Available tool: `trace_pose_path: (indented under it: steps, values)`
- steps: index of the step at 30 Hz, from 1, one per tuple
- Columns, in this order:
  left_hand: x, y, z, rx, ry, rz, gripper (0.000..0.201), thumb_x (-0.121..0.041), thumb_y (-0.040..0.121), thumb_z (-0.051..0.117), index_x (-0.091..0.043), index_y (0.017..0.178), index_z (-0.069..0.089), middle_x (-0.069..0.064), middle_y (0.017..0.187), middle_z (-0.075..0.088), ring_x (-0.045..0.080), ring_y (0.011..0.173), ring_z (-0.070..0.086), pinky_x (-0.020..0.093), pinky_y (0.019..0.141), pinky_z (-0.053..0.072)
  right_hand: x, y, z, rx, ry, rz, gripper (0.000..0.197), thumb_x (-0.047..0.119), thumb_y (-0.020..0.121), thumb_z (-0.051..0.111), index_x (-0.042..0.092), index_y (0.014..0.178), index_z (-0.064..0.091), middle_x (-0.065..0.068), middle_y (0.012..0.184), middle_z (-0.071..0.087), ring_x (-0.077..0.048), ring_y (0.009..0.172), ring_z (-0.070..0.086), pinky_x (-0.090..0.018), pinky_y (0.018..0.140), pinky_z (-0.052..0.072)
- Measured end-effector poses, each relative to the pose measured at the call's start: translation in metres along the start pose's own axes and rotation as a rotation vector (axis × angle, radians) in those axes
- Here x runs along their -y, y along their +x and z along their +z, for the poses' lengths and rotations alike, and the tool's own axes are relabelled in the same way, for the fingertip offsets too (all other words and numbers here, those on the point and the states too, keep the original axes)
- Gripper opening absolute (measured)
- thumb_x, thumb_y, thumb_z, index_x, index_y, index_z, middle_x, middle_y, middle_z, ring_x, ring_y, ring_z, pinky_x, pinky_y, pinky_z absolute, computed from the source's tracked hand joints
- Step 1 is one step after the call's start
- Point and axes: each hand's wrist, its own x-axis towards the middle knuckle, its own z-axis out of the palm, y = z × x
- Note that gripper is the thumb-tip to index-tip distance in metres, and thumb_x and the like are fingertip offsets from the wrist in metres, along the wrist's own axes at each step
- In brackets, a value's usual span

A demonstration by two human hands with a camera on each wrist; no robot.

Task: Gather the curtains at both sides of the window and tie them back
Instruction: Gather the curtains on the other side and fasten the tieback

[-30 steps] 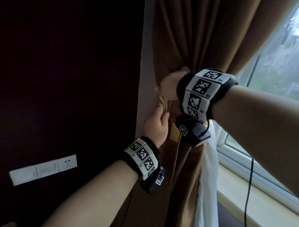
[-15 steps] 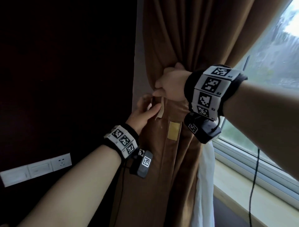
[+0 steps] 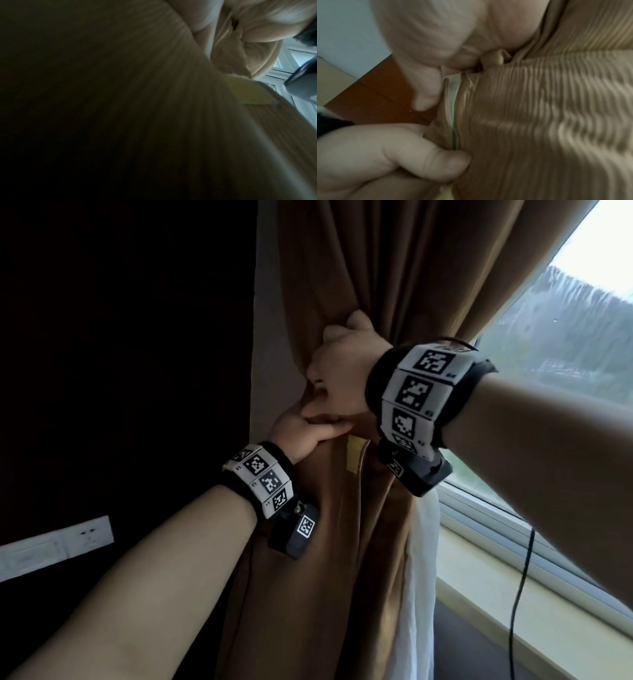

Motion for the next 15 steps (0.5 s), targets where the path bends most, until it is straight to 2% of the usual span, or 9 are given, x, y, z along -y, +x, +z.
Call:
trace_pose_path:
  steps: [3, 5, 7, 9, 10, 12, 14, 15]
  values:
    - [0.002, -0.004, -0.007, 0.072, -0.058, -0.023, 0.04, -0.023, 0.063, 0.08, -0.026, 0.1, 0.066, 0.0, 0.105, 0.071, 0.016, 0.101, 0.066, 0.03, 0.093, 0.05, -0.002, 0.0, 0.0, -0.023, 0.081, 0.005, 0.032, 0.046, 0.091, 0.042, 0.028, 0.11, 0.06, 0.007, 0.118, 0.058, -0.017, 0.121, 0.038, -0.044, 0.108, 0.019]
    - [0.003, -0.006, -0.015, 0.107, -0.182, -0.091, 0.023, -0.015, 0.077, 0.07, -0.022, 0.098, 0.062, -0.003, 0.09, 0.074, 0.013, 0.084, 0.069, 0.022, 0.077, 0.056, -0.009, -0.002, -0.003, -0.035, 0.186, -0.003, 0.035, 0.048, 0.091, 0.044, 0.026, 0.111, 0.06, 0.004, 0.121, 0.057, -0.019, 0.125, 0.038, -0.043, 0.109, 0.018]
    - [0.002, -0.008, -0.02, 0.168, -0.327, -0.15, 0.013, -0.018, 0.083, 0.057, -0.018, 0.096, 0.06, -0.005, 0.076, 0.074, 0.008, 0.069, 0.069, 0.019, 0.066, 0.057, -0.014, -0.005, -0.004, -0.006, 0.133, -0.037, 0.044, 0.054, 0.092, 0.033, 0.026, 0.114, 0.059, 0.004, 0.121, 0.056, -0.017, 0.126, 0.035, -0.044, 0.109, 0.017]
    - [-0.003, -0.009, -0.019, 0.184, -0.315, -0.151, 0.018, -0.021, 0.08, 0.058, -0.016, 0.096, 0.062, -0.004, 0.076, 0.074, 0.008, 0.069, 0.069, 0.02, 0.068, 0.057, -0.017, -0.003, -0.003, -0.039, 0.049, -0.068, 0.051, 0.058, 0.092, 0.029, 0.024, 0.115, 0.059, 0.004, 0.12, 0.057, -0.017, 0.123, 0.038, -0.045, 0.106, 0.021]
    - [-0.005, -0.01, -0.017, 0.174, -0.268, -0.137, 0.013, -0.018, 0.082, 0.059, -0.015, 0.093, 0.064, -0.004, 0.075, 0.074, 0.008, 0.069, 0.069, 0.021, 0.07, 0.056, -0.017, -0.003, -0.001, -0.054, -0.01, -0.077, 0.054, 0.06, 0.091, 0.029, 0.022, 0.115, 0.059, 0.004, 0.119, 0.058, -0.018, 0.121, 0.04, -0.046, 0.104, 0.024]
    - [-0.008, -0.011, -0.014, 0.119, -0.167, -0.107, 0.009, -0.019, 0.084, 0.062, -0.017, 0.082, 0.071, -0.004, 0.074, 0.074, 0.012, 0.075, 0.069, 0.029, 0.081, 0.054, -0.013, -0.003, 0.002, -0.042, -0.101, -0.067, 0.054, 0.06, 0.089, 0.033, 0.02, 0.116, 0.058, 0.003, 0.121, 0.056, -0.02, 0.12, 0.041, -0.047, 0.102, 0.03]
    - [-0.008, -0.01, -0.011, 0.082, -0.069, -0.074, 0.012, -0.036, 0.072, 0.07, -0.027, 0.076, 0.075, -0.003, 0.083, 0.074, 0.021, 0.089, 0.068, 0.039, 0.093, 0.05, -0.013, -0.005, 0.004, -0.023, -0.12, -0.059, 0.043, 0.05, 0.092, 0.04, 0.019, 0.117, 0.057, 0.002, 0.124, 0.054, -0.022, 0.123, 0.04, -0.049, 0.104, 0.03]
    - [-0.007, -0.01, -0.01, 0.078, -0.049, -0.073, 0.018, -0.043, 0.064, 0.071, -0.031, 0.077, 0.076, -0.001, 0.086, 0.074, 0.024, 0.093, 0.068, 0.04, 0.095, 0.049, -0.014, -0.005, 0.004, -0.03, -0.064, -0.045, 0.036, 0.042, 0.092, 0.044, 0.019, 0.117, 0.057, 0.0, 0.127, 0.053, -0.024, 0.125, 0.039, -0.049, 0.106, 0.028]
